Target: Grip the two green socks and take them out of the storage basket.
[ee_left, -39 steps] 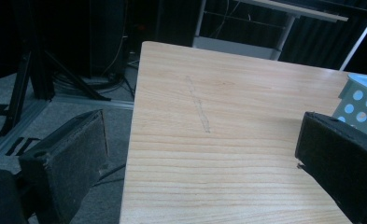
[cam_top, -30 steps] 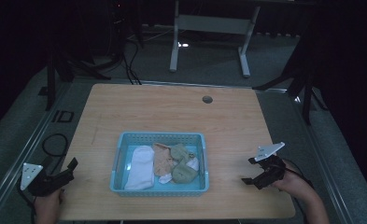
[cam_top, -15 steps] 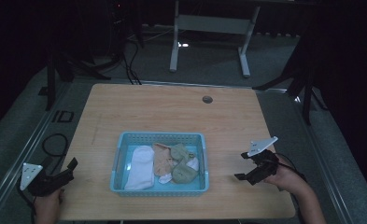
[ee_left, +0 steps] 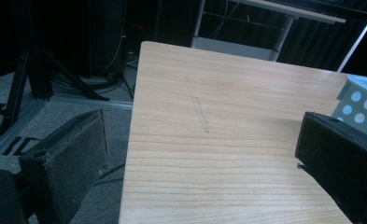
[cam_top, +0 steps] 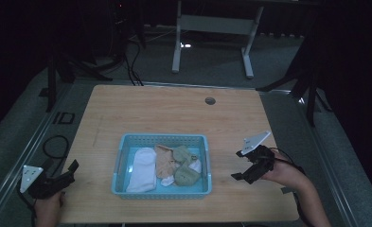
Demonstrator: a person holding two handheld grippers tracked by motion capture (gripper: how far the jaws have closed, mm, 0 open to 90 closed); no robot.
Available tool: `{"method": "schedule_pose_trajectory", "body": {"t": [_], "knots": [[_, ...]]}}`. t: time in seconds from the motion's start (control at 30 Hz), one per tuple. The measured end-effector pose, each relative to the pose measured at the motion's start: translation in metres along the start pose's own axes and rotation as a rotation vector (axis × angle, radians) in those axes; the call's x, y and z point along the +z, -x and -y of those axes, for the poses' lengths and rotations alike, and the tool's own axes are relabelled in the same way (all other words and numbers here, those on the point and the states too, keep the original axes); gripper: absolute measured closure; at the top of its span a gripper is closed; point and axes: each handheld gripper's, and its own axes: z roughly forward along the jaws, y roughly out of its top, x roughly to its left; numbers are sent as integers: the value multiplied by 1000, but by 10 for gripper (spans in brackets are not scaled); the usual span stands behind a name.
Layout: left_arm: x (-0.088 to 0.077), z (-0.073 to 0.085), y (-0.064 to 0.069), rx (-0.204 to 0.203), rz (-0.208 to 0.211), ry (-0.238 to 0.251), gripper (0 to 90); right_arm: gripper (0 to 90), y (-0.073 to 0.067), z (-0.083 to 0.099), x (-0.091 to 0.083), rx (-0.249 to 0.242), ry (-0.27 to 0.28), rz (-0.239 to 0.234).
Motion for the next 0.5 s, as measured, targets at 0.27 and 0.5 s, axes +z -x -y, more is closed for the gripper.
{"method": "schedule_pose_trajectory", "body": {"t": [0.27,0.5], "knots": [[0,0,0,0,3,1,24,144,-6,-24,4,-48,-19,-41],[0,0,0,-1,4,2,24,151,-9,-39,7,-77,-7,-40]]}}
